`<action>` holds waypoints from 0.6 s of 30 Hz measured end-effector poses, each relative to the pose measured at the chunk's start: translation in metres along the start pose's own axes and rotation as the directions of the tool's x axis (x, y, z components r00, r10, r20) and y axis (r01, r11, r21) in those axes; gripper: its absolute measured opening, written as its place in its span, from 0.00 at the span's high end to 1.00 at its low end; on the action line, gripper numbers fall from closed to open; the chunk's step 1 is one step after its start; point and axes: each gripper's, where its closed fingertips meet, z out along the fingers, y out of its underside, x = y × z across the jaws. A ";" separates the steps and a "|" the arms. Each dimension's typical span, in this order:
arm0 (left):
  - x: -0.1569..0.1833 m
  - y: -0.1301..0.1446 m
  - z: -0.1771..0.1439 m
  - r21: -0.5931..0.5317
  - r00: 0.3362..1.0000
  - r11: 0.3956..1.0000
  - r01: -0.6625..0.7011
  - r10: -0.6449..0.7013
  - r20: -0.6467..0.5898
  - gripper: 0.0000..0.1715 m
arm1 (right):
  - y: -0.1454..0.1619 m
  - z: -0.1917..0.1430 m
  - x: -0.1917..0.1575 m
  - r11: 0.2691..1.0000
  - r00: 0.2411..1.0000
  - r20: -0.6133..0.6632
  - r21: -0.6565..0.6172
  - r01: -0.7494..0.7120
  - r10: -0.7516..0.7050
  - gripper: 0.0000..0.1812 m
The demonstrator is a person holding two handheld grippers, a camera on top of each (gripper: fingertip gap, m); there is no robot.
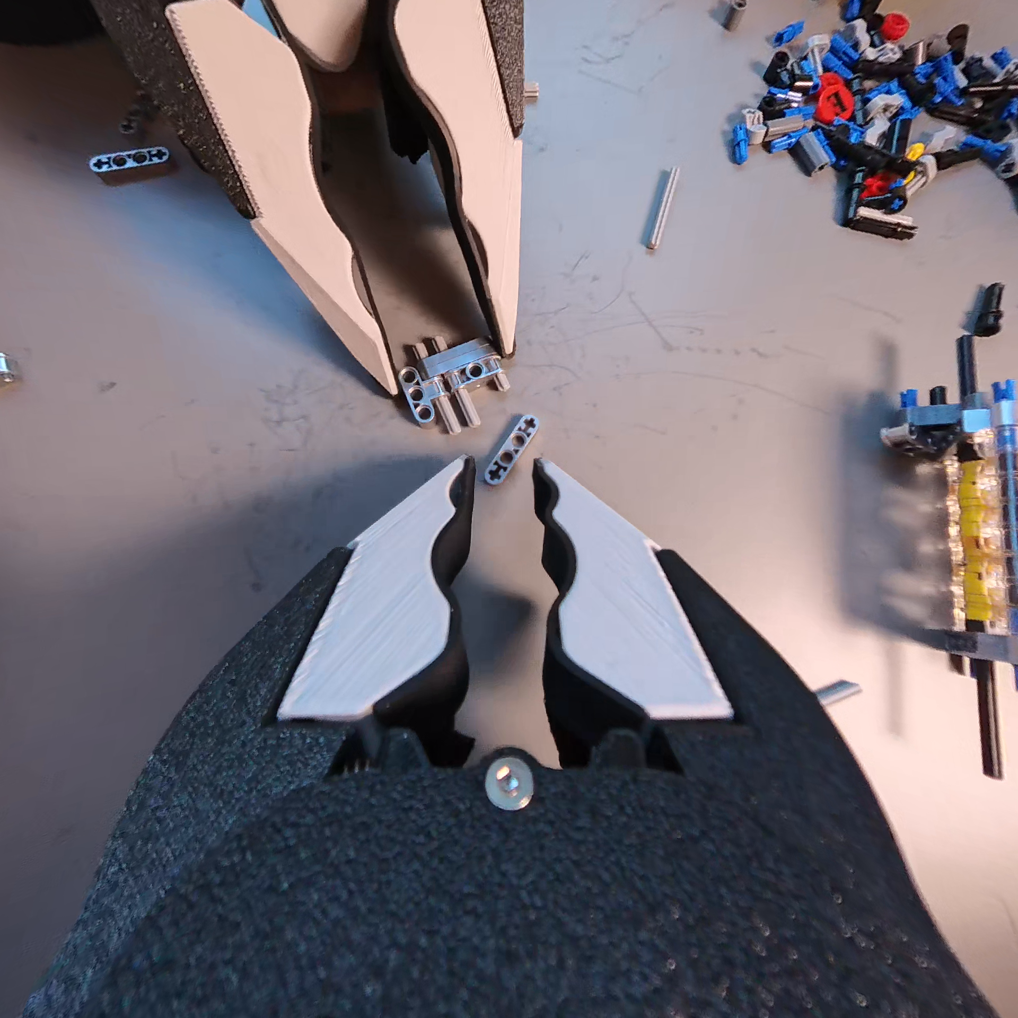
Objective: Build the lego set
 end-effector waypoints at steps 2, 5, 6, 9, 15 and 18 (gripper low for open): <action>0.000 0.000 0.000 -0.002 1.000 1.000 -0.002 0.002 -0.002 0.77 | 0.000 0.005 0.000 1.000 1.000 0.001 -0.015 -0.024 0.024 0.90; 0.001 0.001 -0.001 -0.004 1.000 1.000 0.000 0.000 -0.002 0.77 | 0.001 0.011 0.000 0.998 0.999 -0.002 -0.041 -0.052 0.052 0.90; 0.001 0.001 -0.001 -0.005 1.000 1.000 0.002 -0.002 0.000 0.77 | 0.000 0.012 0.001 0.997 0.998 -0.009 -0.046 -0.058 0.058 0.92; 0.002 0.002 -0.002 -0.006 1.000 1.000 0.015 -0.015 0.004 0.77 | 0.000 0.012 0.006 0.996 0.998 -0.050 -0.068 -0.052 0.049 0.96; 0.002 0.001 -0.002 0.002 0.999 0.999 0.041 -0.041 0.018 0.77 | 0.000 0.013 0.006 0.995 0.995 -0.093 -0.089 -0.055 0.046 0.97; 0.002 0.001 -0.001 0.002 0.999 0.999 0.038 -0.038 0.033 0.77 | -0.001 0.014 0.006 0.994 0.993 -0.096 -0.081 -0.074 0.066 0.97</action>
